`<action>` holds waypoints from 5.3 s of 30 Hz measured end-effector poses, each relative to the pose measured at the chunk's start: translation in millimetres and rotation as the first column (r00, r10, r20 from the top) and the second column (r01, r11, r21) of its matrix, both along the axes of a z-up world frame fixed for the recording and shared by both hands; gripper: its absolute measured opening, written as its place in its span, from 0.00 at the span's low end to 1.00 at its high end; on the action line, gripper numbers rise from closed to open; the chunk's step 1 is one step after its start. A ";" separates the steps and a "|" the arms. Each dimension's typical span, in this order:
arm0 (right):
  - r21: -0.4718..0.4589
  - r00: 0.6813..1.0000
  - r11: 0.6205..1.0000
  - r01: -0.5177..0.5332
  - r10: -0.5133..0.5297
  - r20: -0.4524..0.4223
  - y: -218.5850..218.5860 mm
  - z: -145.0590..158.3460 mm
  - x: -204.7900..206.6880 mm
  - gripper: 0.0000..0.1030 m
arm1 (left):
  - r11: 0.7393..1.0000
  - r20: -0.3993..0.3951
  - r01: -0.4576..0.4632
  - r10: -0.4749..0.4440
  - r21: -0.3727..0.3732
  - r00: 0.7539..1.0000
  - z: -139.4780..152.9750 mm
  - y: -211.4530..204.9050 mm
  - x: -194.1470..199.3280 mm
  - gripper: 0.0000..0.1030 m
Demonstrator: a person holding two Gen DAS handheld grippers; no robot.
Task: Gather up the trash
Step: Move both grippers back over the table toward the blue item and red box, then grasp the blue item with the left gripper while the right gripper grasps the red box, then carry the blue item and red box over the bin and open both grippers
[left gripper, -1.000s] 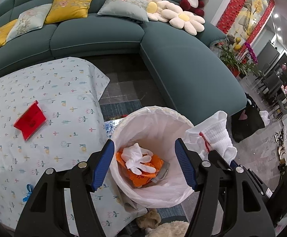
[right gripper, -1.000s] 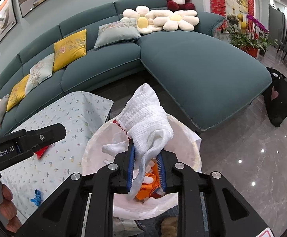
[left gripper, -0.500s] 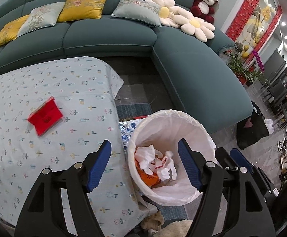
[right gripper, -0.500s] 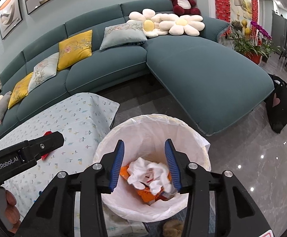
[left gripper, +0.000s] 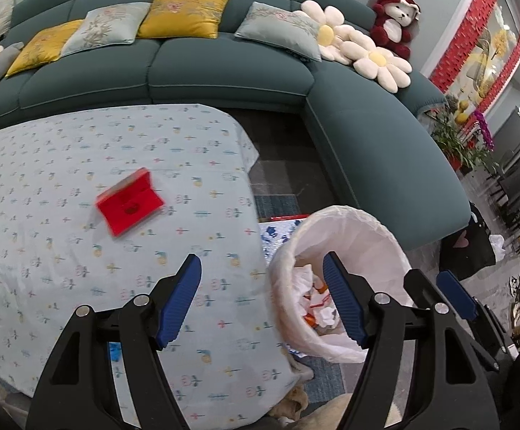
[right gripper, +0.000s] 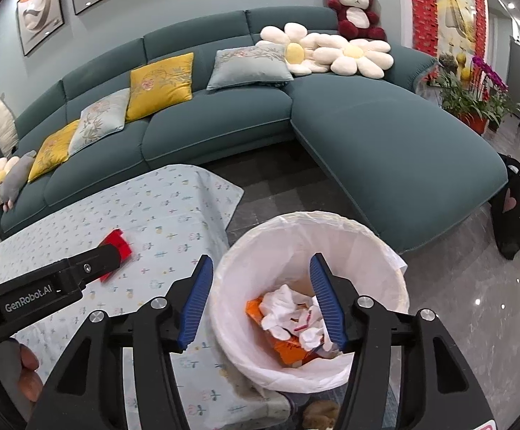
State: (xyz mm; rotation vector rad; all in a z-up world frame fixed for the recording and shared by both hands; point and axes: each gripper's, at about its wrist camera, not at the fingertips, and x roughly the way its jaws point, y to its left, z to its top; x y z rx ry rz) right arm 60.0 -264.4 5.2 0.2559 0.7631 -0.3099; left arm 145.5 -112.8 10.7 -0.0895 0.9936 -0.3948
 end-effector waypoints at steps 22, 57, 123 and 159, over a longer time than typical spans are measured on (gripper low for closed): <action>0.011 0.986 0.990 -0.141 0.142 -0.086 80.4 -31.7 2.9 0.57 | 0.980 -0.113 -0.138 0.155 0.142 0.981 -76.4 104.1 -26.3 0.77; 0.050 0.951 0.974 -0.222 0.228 -0.211 138.6 -82.1 41.9 0.59 | 0.981 -0.254 -0.129 0.163 0.145 0.953 -141.0 147.3 -11.0 0.20; 0.160 0.991 0.980 -0.120 0.128 -0.040 58.0 -15.3 63.9 0.04 | 0.997 -0.033 -0.012 0.014 0.073 0.999 -20.6 50.4 -0.2 0.19; 0.180 0.992 0.976 0.124 -0.121 -0.024 -90.1 -35.4 -32.6 0.06 | 0.965 -0.042 0.252 -0.249 0.077 0.968 -24.3 -119.2 -23.8 0.38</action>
